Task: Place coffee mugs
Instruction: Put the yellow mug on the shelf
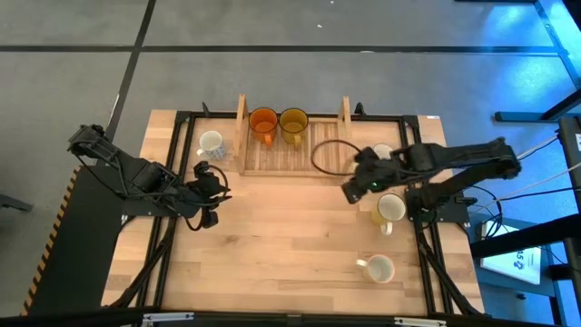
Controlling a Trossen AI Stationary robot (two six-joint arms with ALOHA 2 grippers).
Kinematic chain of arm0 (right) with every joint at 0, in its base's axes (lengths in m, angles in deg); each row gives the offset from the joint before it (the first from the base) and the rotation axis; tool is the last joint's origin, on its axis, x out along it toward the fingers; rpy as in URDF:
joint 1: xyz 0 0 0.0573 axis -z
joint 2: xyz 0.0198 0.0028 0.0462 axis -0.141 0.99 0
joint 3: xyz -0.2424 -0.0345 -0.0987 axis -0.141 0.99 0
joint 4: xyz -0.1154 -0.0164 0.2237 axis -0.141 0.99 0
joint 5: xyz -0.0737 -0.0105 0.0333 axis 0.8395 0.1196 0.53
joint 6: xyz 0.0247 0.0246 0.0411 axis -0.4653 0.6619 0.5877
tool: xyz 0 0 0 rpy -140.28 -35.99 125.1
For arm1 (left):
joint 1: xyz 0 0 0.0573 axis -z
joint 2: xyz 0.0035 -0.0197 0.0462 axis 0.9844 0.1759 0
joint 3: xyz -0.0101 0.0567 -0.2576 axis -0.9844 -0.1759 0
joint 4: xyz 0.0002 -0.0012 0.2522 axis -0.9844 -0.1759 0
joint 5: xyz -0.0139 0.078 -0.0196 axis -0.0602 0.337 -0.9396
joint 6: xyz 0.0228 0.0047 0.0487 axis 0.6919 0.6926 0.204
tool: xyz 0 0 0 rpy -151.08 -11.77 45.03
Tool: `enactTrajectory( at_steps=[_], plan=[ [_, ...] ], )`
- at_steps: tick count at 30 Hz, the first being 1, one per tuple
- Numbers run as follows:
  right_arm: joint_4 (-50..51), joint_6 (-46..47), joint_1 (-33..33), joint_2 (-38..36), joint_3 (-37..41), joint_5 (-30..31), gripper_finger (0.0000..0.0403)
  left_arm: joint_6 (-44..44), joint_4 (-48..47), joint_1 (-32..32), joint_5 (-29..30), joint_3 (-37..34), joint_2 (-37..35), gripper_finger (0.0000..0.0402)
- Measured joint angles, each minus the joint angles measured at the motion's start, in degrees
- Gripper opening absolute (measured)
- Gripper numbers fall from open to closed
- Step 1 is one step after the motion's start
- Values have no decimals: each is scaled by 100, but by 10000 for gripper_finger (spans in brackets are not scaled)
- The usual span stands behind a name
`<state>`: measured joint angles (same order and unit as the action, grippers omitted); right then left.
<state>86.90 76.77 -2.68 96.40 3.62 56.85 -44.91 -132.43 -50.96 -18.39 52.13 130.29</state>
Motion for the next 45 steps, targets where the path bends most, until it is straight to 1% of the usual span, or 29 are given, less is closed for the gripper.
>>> enactTrajectory(
  at_steps=[4, 6, 13, 16, 19, 28, 30, 32, 38, 39, 40, 43, 45],
  plan=[
    [328, 1085, -329, -244, 496, -599, 177, -15, 2, 0, -4, 0, 0, 88],
    [427, 1403, -479, -250, 679, -792, 177, -15, 2, 0, -4, 0, 0, 88],
    [664, 2162, -575, -187, 1452, -912, 177, -19, 7, 0, 28, 0, -2, 88],
    [677, 2226, -575, -185, 1735, -1075, 177, -23, 9, 0, 30, 0, -2, 88],
    [546, 2078, -577, -185, 1989, -1201, 177, -26, 8, 0, 28, 0, -2, 88],
    [-233, 1987, -575, -181, 2745, -1331, 175, -17, 7, -1, 54, 0, -2, 88],
    [-373, 2074, -575, -181, 2849, -1333, 164, -15, 7, 0, 109, 0, -2, 88],
    [-473, 2088, -575, -181, 2924, -1333, 140, -15, 7, -1, 149, 0, -2, 88],
    [-553, 2067, -575, -181, 3004, -1313, 28, -13, 7, 0, 153, 0, -2, 88],
    [-532, 2103, -573, -181, 3005, -1275, 15, -13, 7, -2, 153, 0, -2, 88],
    [-528, 2067, -568, -183, 3006, -1301, 11, -11, 7, 0, 153, 0, -2, 88],
    [-565, 2112, -570, -183, 2994, -1293, 16, -11, 7, 0, 179, 0, -2, 88],
    [-563, 2108, -572, -174, 2886, -1284, 10, -9, 7, -1, 184, 0, -2, 88]
  ],
)
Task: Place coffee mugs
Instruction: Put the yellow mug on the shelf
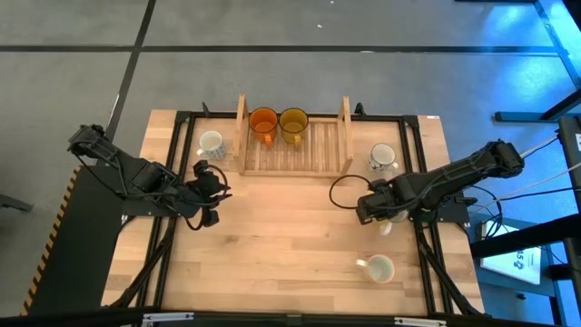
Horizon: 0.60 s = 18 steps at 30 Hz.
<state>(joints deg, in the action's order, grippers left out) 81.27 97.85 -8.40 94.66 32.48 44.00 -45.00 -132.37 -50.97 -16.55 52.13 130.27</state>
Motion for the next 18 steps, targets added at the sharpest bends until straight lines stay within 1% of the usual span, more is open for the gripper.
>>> enactTrajectory(
  at_steps=[4, 6, 10, 15, 18],
  plan=[
    [-170, -48, -3, 68, -470, 299, 8, 7, 0, 1, 0, 0, 0, 88],
    [-183, -319, -3, 203, -769, 469, 6, 9, -2, 1, 2, 0, 0, 88],
    [-299, -921, 2, 750, -1466, 709, 6, 11, -2, -1, 0, 0, 2, 88],
    [-105, -1960, 86, 1560, -2496, 901, 4, 221, 0, 0, -2, 0, 2, 88],
    [216, -2468, 162, 1993, -3211, 1138, 5, 294, 1, 1, -1, 0, 2, 88]
  ],
)
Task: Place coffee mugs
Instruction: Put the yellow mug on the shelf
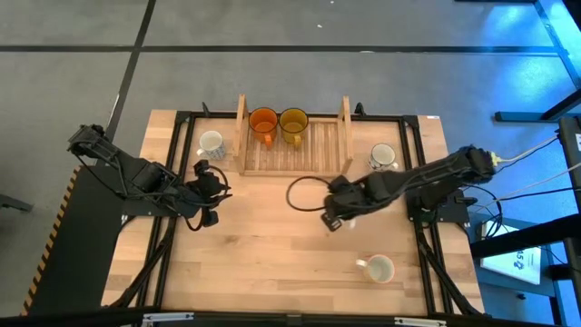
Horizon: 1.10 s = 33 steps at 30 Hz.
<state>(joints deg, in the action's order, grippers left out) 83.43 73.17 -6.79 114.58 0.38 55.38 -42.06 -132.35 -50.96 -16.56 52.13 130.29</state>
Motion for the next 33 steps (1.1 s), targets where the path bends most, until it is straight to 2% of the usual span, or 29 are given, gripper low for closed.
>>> enactTrajectory(
  at_steps=[4, 10, 14, 19, 22, 27, 31, 33],
  plan=[
    [181, -678, 169, 456, -814, 279, 4, 4, 35, 0, -1, 0, 0, 88],
    [218, -1813, 748, 769, -1721, 701, 4, -2, 38, -1, -4, 0, 0, 88],
    [149, -2531, 1256, 783, -1991, 811, 3, -84, 40, 0, -5, 0, 0, 88],
    [-397, -3476, 1814, 783, -2187, 1107, 4, -127, 38, 0, -5, 0, 0, 88],
    [-536, -3868, 2230, 783, -2253, 830, 3, -147, 38, -2, -7, 0, 0, 88],
    [-213, -4084, 2856, 785, -2411, 763, 3, -189, 38, 0, -42, 0, 0, 88],
    [-356, -4305, 3316, 849, -2411, 299, 2, -192, 40, 0, -44, 0, 0, 88],
    [-333, -4320, 3499, 915, -2406, 274, 2, -193, 38, 0, -47, 0, 0, 88]
  ],
)
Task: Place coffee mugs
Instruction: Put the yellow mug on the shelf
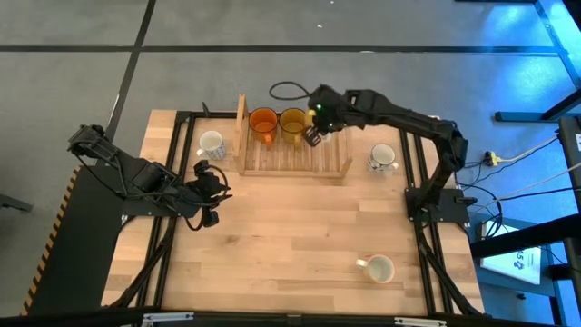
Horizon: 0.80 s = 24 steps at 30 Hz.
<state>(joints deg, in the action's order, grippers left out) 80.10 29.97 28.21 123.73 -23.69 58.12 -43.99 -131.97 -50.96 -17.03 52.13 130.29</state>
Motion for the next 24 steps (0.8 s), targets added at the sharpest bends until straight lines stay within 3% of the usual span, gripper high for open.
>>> enactTrajectory(
  at_steps=[16, 24],
  plan=[
    [264, 189, 1080, 1263, 4, -912, 2, 4, -233, -2, 252, 0, -2, 88],
    [260, 426, 1200, 1728, 7, -877, 2, 4, -243, -2, 275, 0, -2, 88]
  ],
)
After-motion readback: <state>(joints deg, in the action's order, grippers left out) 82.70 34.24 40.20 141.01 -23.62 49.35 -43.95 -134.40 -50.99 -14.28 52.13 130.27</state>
